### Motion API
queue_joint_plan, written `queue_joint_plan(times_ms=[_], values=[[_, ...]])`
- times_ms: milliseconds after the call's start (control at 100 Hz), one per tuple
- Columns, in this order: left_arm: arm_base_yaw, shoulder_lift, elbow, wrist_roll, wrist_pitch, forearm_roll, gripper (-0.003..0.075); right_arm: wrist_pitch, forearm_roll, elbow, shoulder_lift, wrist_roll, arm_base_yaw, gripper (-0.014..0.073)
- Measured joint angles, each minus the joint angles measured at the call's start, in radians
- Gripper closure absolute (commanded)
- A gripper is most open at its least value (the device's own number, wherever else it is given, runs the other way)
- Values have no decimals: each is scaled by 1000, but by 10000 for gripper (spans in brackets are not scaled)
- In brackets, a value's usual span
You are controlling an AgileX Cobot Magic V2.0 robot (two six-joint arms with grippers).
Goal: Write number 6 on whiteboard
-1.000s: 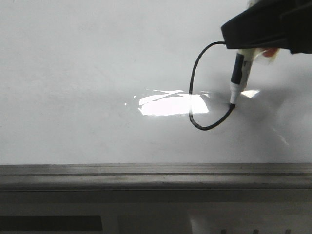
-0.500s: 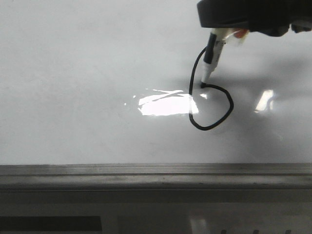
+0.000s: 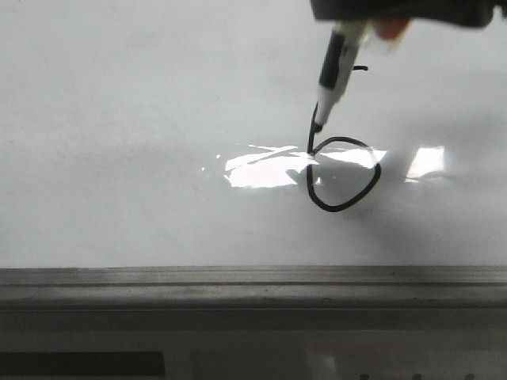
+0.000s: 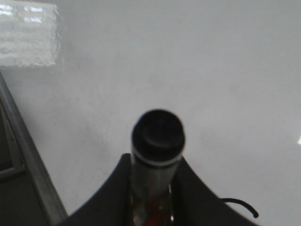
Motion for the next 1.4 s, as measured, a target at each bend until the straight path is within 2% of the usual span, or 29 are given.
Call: queue_joint_plan(times_ms=[130,180,300,370,520,650,720,1090,1230,1400], values=[[0,40,0,0,23,0,712,260,39,-100,-46,4,63,649],[0,79,0,0,39,0,652,345,48,-129,-47,4,84,650],[0,219,-8,0,117,27,438,447,61,-153,-47,5,135,650],[0,323,-29,-2,159,33,381,467,66,-153,-47,5,166,649],[0,537,-102,17,298,45,388,464,84,-153,-47,5,222,650],[0,689,-175,148,512,56,388,414,104,-153,-47,5,255,650],[-2,745,-206,192,579,61,388,383,108,-154,-47,5,271,650],[-2,820,-242,223,630,54,394,368,112,-154,-47,5,324,650],[-2,821,-242,225,636,54,496,368,112,-154,-47,5,324,650],[-4,821,-242,229,658,60,685,366,116,-154,-47,5,324,650]])
